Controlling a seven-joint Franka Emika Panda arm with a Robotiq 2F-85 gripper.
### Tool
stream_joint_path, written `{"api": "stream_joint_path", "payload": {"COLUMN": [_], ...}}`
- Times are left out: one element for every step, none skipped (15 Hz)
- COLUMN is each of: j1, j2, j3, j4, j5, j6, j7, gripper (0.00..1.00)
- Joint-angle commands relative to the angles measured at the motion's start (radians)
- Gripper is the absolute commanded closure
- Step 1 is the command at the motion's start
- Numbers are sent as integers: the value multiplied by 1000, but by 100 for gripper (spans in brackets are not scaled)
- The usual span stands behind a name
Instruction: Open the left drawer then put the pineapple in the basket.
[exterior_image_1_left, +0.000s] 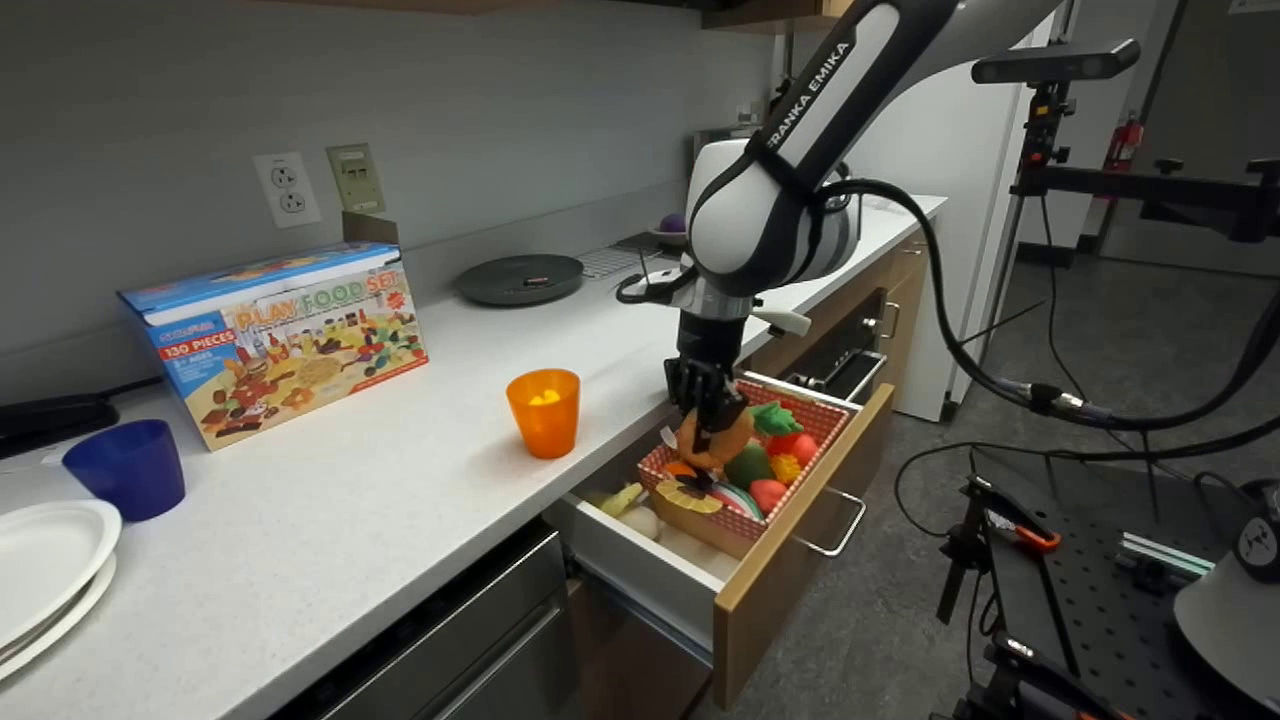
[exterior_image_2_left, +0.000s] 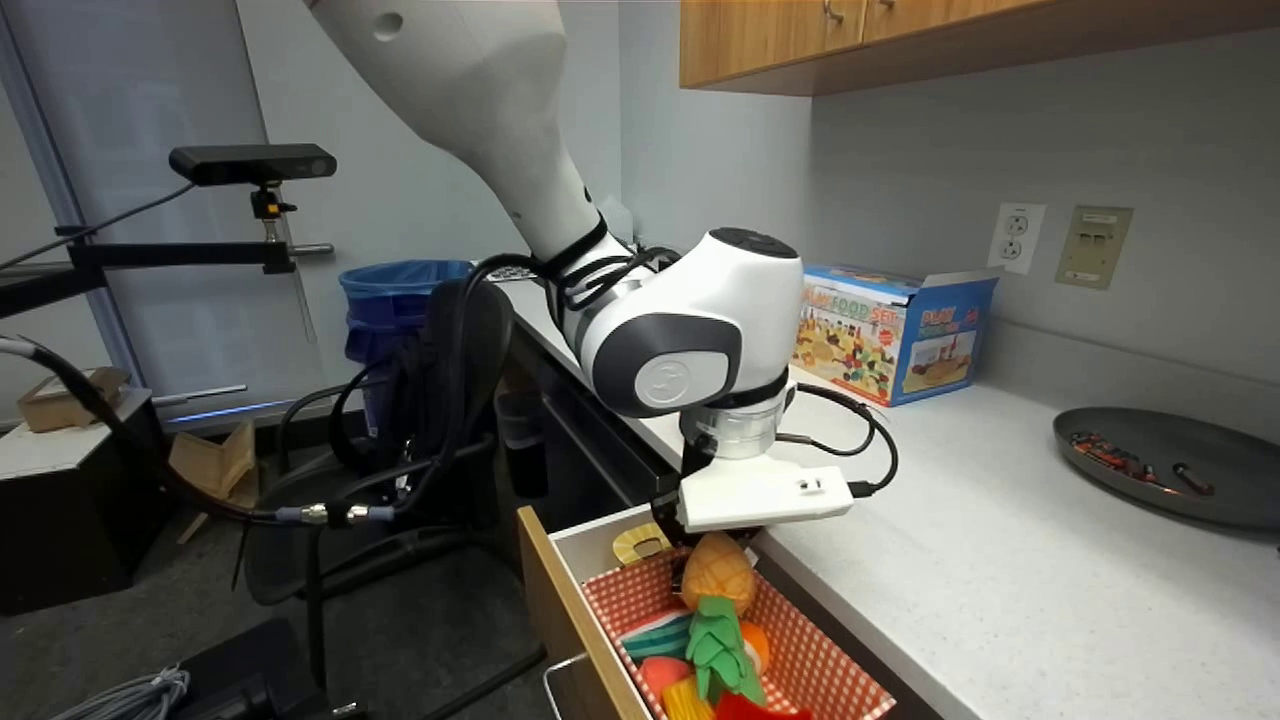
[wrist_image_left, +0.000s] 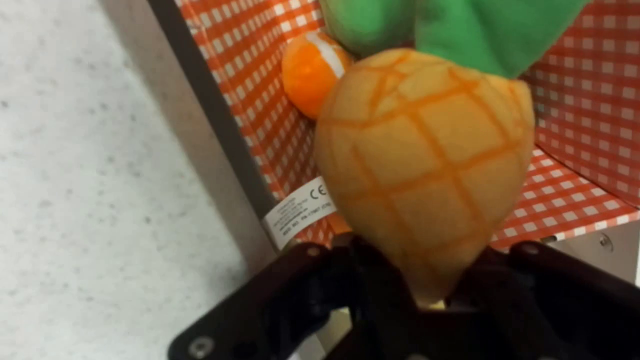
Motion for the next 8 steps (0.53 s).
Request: {"api": "stream_joint_path", "payload": {"j1": [21, 21, 23, 25, 26, 26, 27, 11], "j2": [37, 40, 39, 39, 39, 39, 39, -57], "j3": [19, 27, 32, 33, 36, 38, 39, 27], "j4": [53, 57, 55, 53, 51, 49, 45, -38], "j5": [-38, -37, -36, -38, -37, -35, -35, -45], "j6": [-22, -20, -23, -22, -23, -24, -23, -47], "j7": [54, 57, 62, 68, 73, 77, 84, 76], "gripper": [45, 37, 31, 23, 16, 8, 2, 0]}}
